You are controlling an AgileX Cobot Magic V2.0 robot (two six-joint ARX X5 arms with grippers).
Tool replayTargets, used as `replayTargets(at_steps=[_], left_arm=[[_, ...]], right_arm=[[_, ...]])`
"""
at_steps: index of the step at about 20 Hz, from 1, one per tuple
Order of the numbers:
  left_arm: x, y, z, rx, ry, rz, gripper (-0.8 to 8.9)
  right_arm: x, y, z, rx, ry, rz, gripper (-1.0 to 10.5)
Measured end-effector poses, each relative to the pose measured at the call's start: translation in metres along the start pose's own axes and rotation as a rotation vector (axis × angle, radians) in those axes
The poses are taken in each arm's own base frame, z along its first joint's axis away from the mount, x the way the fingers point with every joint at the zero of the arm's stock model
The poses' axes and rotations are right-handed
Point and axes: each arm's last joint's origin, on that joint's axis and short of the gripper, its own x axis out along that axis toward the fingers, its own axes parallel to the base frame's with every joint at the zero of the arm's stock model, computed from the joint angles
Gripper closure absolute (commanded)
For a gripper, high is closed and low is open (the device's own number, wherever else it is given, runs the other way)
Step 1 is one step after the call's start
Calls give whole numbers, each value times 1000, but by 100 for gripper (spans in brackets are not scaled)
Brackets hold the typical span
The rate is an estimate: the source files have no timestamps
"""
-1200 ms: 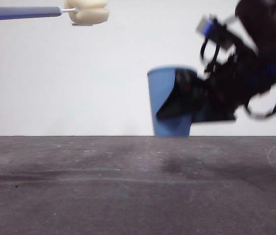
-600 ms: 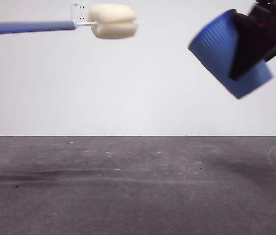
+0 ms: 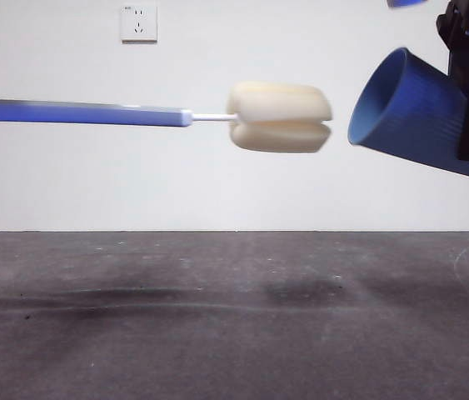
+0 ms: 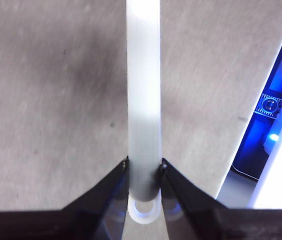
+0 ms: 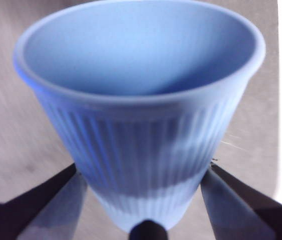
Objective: Pick up the cup brush,pick up the cup,insert the brush into the cup,clean the cup,put the cup brush back,put the cup back to the fixed position on the table
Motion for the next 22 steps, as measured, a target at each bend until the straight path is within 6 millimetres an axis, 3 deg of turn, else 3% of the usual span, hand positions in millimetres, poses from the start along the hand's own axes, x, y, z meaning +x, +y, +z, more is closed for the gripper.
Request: replayTargets(at_steps=[11, 17, 22], left_arm=[[5, -4, 7, 32, 1, -15, 820], [28, -10, 24, 69, 42, -55, 820], [45, -12, 39, 56, 15, -58, 821]], right_arm=[[17, 22, 34, -260, 21, 19, 964], [11, 28, 47, -330, -20, -18, 964], [18, 43, 61, -400, -28, 17, 964]])
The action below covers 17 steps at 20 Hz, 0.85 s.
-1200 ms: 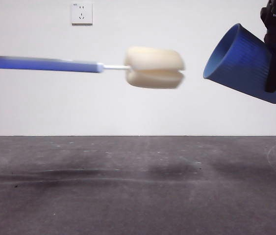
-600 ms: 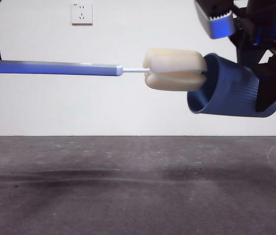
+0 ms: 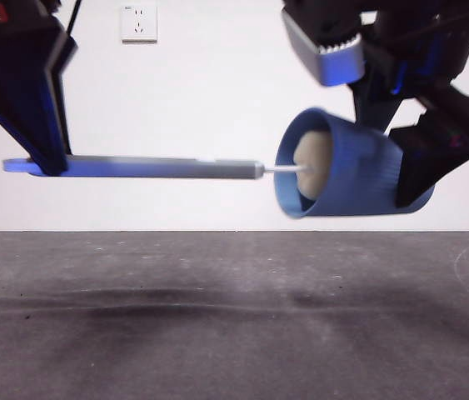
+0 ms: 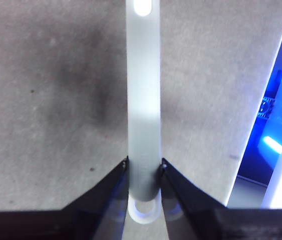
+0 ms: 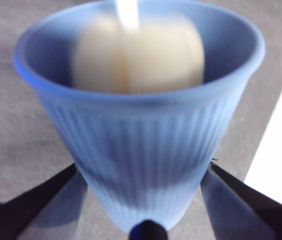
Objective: Pick up the cup brush,pick up the cup,insert the brush into the cup,clean the cup,put the cup brush back,put the cup back to the fixed position on the table
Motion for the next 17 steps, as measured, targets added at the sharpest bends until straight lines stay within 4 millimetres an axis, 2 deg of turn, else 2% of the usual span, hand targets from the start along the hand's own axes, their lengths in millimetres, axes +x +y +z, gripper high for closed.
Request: replayTargets(at_steps=[3, 7, 12, 17], left_arm=[[2, 2, 8, -8, -27, 6, 821], [1, 2, 4, -21, 14, 8, 821], [1, 7, -6, -51, 94, 15, 821], [-3, 3, -15, -56, 178, -19, 820]], right_arm=[[4, 4, 13, -31, -12, -1, 964], [5, 6, 19, -47, -9, -12, 964], [6, 5, 15, -24, 51, -31, 964], [10, 3, 7, 12, 79, -9, 964]])
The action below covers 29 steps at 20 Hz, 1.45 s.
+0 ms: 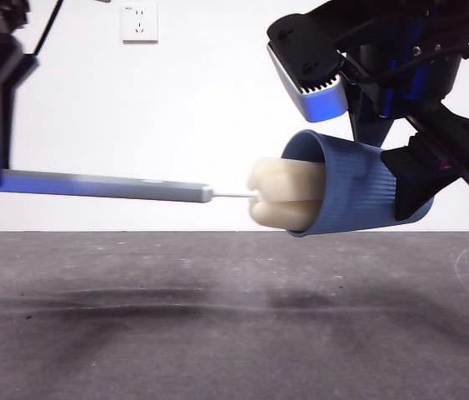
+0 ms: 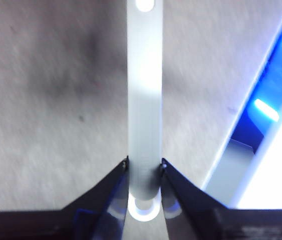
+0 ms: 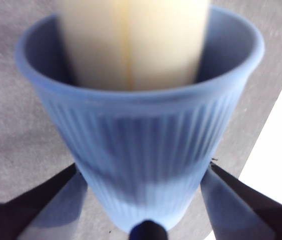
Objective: Pick up the cup brush,pick up the cup,insert the brush into the cup,clean the cup,put the cup brush back,put the cup back to the fixed position on the table
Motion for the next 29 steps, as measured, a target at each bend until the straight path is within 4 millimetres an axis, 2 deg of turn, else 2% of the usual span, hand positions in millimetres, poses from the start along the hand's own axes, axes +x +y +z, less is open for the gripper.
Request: replayTargets(at_steps=[6, 11, 16, 19, 23, 29], left_arm=[[-11, 0, -3, -22, -62, 25, 821], [-11, 2, 6, -28, -177, -6, 821], [4, 5, 20, -23, -195, -38, 821], [8, 6, 27, -29, -228, -50, 821], [9, 6, 26, -42, -204, -57, 821], [10, 8, 8, -79, -39, -37, 820]], right_arm=[[2, -2, -1, 15, -1, -5, 964], [1, -2, -1, 17, -5, -9, 964], [-4, -1, 8, 11, -82, -9, 964], [-5, 0, 8, 8, -63, -18, 964], [-6, 1, 9, 3, -67, -21, 964], [-5, 0, 8, 37, -60, -19, 964]])
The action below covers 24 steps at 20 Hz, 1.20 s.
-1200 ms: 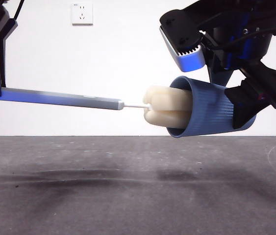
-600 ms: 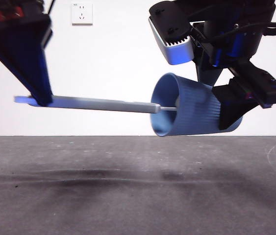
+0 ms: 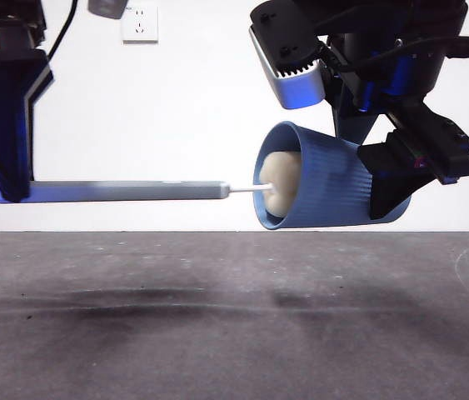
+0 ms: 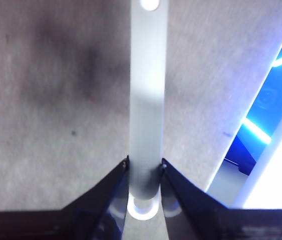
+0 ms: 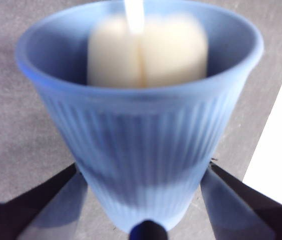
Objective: Pick up the cup brush,pick up the cup,insert the brush into the cup,clean the cup,put the cup brush back,put the cup back to the fixed position on the table
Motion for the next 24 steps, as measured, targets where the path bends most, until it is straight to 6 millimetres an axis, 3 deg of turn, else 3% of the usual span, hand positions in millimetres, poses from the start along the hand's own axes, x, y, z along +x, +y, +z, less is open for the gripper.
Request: replayTargets(at_steps=[8, 14, 21, 24], left_arm=[[-45, 10, -44, -171, -63, 65, 820], [-81, 11, -76, -424, -285, 107, 821], [-82, 25, -63, -718, -493, 130, 821], [-47, 24, -64, -807, -482, 105, 821]], right_arm=[[2, -7, -14, 176, 33, -9, 964], [-15, -22, -36, 514, -13, -85, 964], [-62, -39, -60, 1098, -361, -122, 964], [-84, -48, -70, 1256, -544, -162, 964]])
